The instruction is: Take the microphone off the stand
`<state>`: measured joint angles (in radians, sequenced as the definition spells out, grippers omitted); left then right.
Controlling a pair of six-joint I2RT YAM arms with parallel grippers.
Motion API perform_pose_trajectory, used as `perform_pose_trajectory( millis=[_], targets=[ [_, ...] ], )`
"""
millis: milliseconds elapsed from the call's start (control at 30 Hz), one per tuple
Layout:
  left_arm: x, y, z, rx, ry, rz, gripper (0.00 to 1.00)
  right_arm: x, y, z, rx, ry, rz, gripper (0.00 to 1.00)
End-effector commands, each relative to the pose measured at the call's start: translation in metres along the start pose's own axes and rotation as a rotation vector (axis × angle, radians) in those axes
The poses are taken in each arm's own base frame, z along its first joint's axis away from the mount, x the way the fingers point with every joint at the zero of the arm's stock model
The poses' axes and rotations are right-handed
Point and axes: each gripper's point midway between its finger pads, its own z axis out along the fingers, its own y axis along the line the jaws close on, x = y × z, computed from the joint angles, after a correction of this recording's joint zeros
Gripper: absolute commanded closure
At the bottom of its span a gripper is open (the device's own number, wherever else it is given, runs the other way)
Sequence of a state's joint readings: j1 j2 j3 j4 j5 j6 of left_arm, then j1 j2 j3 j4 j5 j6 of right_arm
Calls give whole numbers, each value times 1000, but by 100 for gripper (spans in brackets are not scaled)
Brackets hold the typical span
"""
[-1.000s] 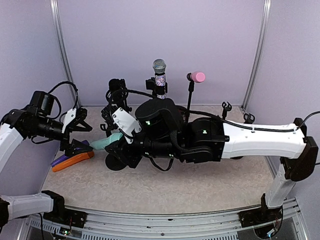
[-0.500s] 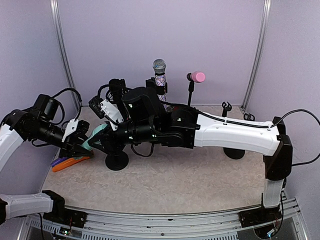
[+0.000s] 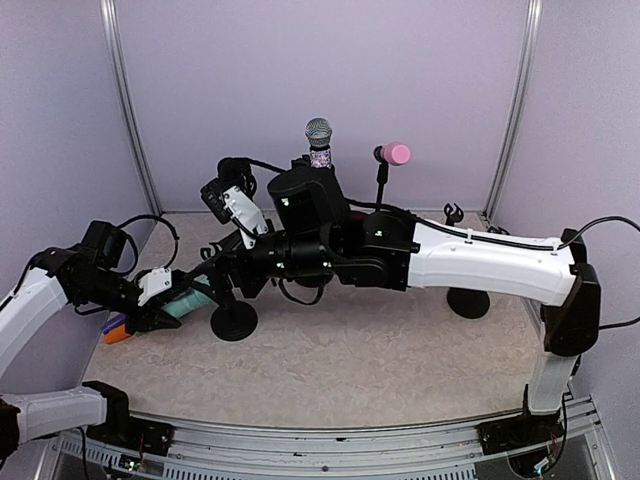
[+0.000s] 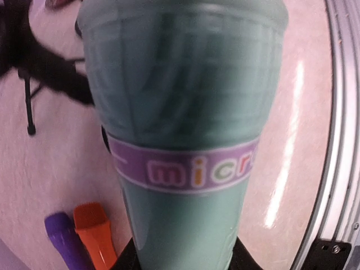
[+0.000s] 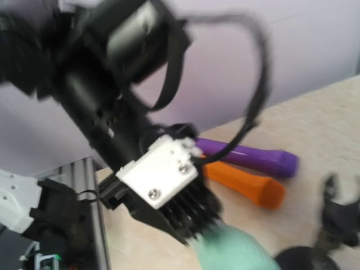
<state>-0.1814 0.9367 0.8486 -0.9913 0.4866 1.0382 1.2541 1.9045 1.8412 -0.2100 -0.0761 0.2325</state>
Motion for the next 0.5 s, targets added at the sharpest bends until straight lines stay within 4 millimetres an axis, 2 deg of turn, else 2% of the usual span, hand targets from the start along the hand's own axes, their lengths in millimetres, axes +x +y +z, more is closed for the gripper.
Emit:
perform_pose_trajectory(
  millis=[0, 100, 200, 333, 467],
  targets=[
    [63, 18, 11, -140, 204, 22, 100, -47, -27, -50, 107, -136, -5, 1],
    [99, 20, 18, -183, 298, 17, 100, -45, -45, -61, 167, -131, 8, 3],
    [128, 22, 24, -231, 374, 18, 100, -37, -60, -60, 237, -103, 2, 5],
    [166, 33, 23, -330, 480, 21, 100, -24, -72, -47, 294, -51, -18, 5],
    [187, 33, 20, -352, 520, 0, 100, -10, -80, -24, 315, 1, -45, 5]
  ],
)
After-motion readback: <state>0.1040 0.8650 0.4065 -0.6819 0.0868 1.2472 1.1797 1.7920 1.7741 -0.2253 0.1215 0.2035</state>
